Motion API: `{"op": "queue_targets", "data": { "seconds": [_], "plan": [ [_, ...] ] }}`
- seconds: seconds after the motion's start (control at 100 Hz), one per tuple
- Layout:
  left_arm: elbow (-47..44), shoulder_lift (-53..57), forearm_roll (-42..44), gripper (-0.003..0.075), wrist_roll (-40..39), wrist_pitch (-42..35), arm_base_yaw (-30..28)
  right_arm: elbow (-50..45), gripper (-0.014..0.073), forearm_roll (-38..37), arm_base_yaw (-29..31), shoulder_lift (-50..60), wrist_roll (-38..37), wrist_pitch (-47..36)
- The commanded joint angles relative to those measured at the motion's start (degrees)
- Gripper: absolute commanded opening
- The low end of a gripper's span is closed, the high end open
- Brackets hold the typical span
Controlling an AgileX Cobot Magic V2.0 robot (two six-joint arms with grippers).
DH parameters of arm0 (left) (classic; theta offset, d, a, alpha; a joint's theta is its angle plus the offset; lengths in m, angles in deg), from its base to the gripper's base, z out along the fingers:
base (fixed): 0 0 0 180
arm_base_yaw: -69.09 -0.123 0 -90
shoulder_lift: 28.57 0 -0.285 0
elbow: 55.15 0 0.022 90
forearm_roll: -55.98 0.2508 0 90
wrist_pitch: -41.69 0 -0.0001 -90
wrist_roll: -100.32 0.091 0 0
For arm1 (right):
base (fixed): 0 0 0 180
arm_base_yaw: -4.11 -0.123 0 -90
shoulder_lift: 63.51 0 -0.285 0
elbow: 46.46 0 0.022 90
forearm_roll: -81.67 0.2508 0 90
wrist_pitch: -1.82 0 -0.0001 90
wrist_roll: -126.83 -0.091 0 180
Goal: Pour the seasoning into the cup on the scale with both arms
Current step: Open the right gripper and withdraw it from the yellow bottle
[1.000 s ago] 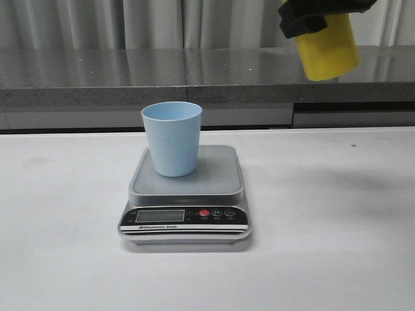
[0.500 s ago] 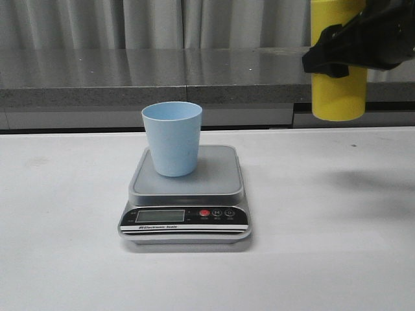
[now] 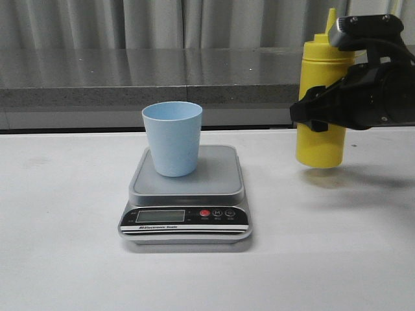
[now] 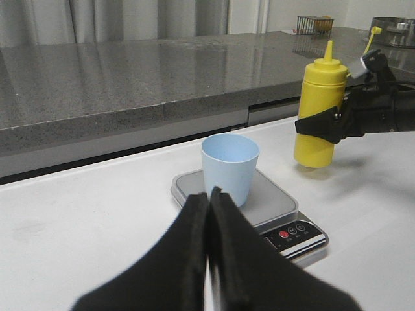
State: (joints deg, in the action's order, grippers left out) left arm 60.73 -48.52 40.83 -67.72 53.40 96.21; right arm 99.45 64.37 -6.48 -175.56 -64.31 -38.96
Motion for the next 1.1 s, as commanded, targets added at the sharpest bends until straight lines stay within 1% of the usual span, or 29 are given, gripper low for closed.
{"op": "queue_targets", "data": {
  "seconds": [0.0, 0.19, 0.26, 0.31, 0.38, 0.43, 0.45, 0.5, 0.57, 0.62, 0.67, 0.92, 1.09],
  "plan": [
    [1.70, -0.43, -0.45, -0.0020, -0.47, -4.78, 0.32, 1.27, -0.0060, 0.58, 0.33, 0.87, 0.77, -6.22],
    [1.70, -0.43, -0.45, -0.0020, -0.47, -4.78, 0.32, 1.27, -0.0050, 0.85, 0.37, -1.25, 0.77, -6.68],
    [1.70, -0.43, -0.45, -0.0020, -0.47, -4.78, 0.32, 1.27, -0.0029, 0.85, 0.37, -1.58, 0.77, -6.61],
    [1.70, -0.43, -0.45, -0.0020, -0.47, -4.78, 0.32, 1.27, 0.0012, 0.85, 0.37, -1.56, 0.77, -6.55],
    [1.70, -0.43, -0.45, -0.0020, -0.47, -4.78, 0.32, 1.27, 0.0122, 0.85, 0.37, -1.56, 0.77, -6.66],
    [1.70, -0.43, -0.45, -0.0020, -0.47, -4.78, 0.32, 1.27, 0.0241, 0.85, 0.37, -1.56, 0.77, -6.66],
    [1.70, -0.43, -0.45, -0.0020, -0.47, -4.78, 0.32, 1.27, 0.0273, 0.87, 0.37, -1.56, 0.77, -6.66],
    [1.70, -0.43, -0.45, -0.0020, -0.47, -4.78, 0.32, 1.27, 0.0403, 0.93, 0.37, -1.56, 0.77, -6.66],
    [1.70, -0.43, -0.45, -0.0020, -0.47, -4.78, 0.32, 1.27, 0.0541, 1.28, 0.37, -1.56, 0.77, -6.66],
    [1.70, -0.43, -0.45, -0.0020, -0.47, -4.78, 0.32, 1.27, 0.0610, 1.49, 0.37, -1.50, 0.72, -6.66],
    [1.70, -0.43, -0.45, -0.0020, -0.47, -4.78, 0.32, 1.27, 0.0652, 1.88, 0.37, -1.50, 0.72, -6.66],
    [1.70, -0.43, -0.45, -0.0020, -0.47, -4.78, 0.32, 1.23, 0.0652, 2.02, 0.37, -1.27, 0.66, -6.66],
    [1.70, -0.43, -0.45, -0.0020, -0.47, -4.78, 0.32, -0.22, 0.0652, 2.91, 0.37, 1.15, 0.66, -6.67]
  ]
}}
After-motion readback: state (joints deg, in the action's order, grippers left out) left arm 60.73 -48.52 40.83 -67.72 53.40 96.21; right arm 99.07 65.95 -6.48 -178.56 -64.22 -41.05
